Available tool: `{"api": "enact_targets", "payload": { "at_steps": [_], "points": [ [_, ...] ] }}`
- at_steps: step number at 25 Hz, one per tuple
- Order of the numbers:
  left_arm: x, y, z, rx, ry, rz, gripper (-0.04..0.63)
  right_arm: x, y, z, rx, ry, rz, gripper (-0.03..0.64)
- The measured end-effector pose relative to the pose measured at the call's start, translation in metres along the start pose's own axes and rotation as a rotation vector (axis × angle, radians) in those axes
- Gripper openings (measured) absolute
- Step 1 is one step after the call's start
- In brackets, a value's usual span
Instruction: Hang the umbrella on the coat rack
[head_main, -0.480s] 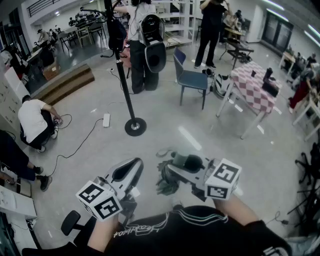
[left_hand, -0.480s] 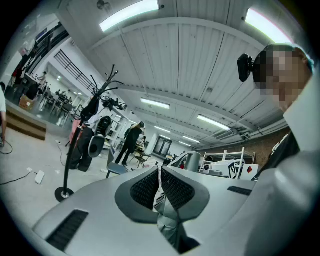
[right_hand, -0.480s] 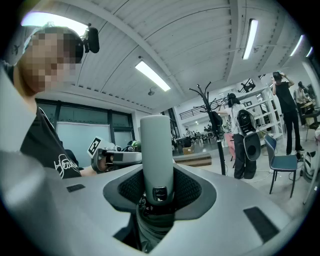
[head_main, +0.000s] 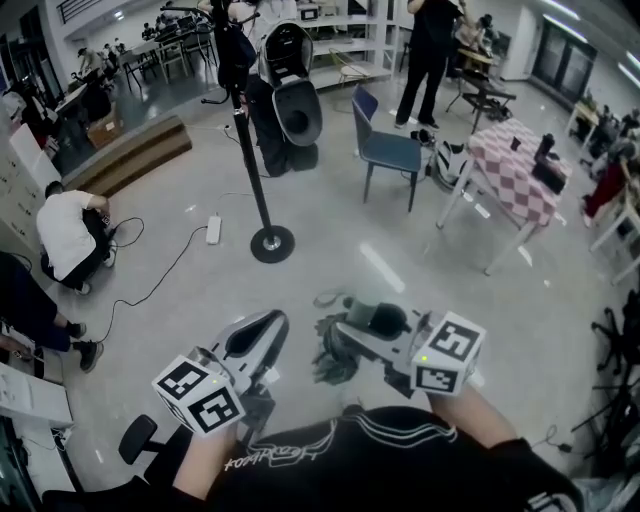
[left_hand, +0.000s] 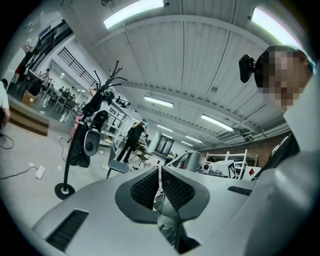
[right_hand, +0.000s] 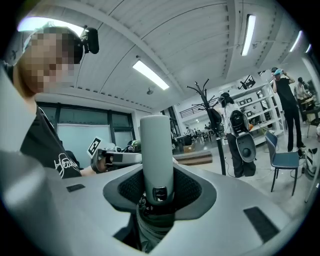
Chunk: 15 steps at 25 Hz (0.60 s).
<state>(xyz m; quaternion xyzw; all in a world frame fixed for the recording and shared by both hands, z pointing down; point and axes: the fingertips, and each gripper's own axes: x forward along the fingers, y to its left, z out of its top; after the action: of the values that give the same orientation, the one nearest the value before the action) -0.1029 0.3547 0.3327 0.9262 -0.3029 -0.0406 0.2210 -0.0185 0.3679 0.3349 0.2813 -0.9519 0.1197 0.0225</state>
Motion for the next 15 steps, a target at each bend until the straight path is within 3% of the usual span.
{"api": "enact_targets", "payload": {
  "at_steps": [15],
  "points": [
    [0.106, 0.039, 0.005, -0.042, 0.045, 0.047, 0.015, -0.004, -0.110, 0.012, 0.033, 0.004, 0.030, 0.158]
  ]
}}
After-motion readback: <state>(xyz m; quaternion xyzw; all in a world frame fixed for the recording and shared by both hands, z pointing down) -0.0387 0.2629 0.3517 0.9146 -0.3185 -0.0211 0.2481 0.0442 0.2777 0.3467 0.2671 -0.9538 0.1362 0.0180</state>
